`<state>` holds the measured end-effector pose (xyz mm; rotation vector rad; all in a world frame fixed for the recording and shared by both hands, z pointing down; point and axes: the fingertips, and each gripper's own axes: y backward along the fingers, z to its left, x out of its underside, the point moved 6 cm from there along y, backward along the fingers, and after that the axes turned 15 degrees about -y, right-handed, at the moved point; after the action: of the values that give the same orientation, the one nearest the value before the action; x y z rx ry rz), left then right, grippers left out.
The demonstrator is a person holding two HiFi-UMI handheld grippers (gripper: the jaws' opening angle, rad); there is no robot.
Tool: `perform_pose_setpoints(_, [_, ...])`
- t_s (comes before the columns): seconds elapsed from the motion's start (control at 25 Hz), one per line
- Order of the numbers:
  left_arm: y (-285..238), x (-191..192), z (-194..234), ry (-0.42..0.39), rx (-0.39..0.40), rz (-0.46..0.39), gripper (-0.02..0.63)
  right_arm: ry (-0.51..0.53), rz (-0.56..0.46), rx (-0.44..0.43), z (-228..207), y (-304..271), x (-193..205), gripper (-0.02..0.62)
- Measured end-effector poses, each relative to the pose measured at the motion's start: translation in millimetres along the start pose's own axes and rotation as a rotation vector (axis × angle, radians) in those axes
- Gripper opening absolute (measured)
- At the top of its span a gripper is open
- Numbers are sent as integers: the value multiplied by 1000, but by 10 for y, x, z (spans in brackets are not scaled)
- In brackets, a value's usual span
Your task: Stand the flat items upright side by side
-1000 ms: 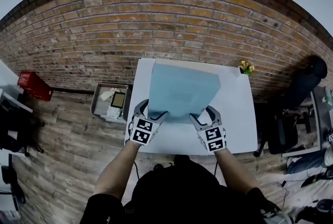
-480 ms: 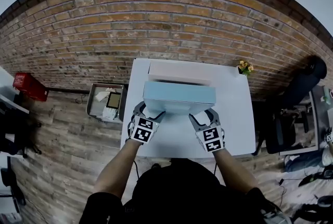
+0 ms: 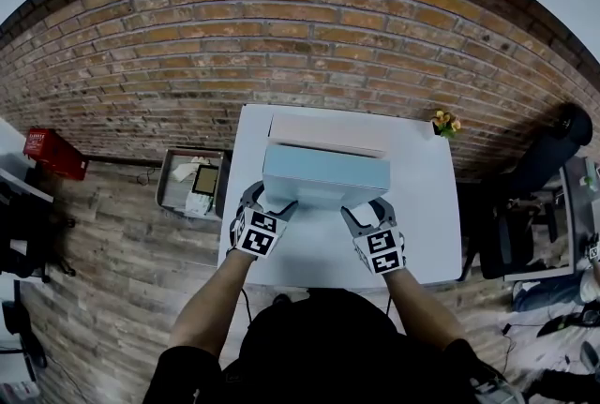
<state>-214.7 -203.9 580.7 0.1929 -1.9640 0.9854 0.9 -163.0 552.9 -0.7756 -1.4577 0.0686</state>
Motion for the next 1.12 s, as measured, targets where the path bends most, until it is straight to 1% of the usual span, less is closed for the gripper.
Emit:
perform_pose_setpoints(0.32, [-44, 3, 11, 2, -5, 1, 394, 1, 0, 0, -23, -18, -13, 258])
perform_pose_setpoints(0.72, [-120, 43, -49, 27, 17, 6, 394, -2, 0, 5, -82, 0, -26, 252])
perform_pose_setpoints(0.88, [-134, 24, -54, 24, 20, 4, 394, 15, -3, 19, -128, -17, 20, 250])
perform_pose_setpoints(1.12, [-164, 32, -56, 9, 15, 5, 394, 20, -4, 14, -115, -14, -20, 244])
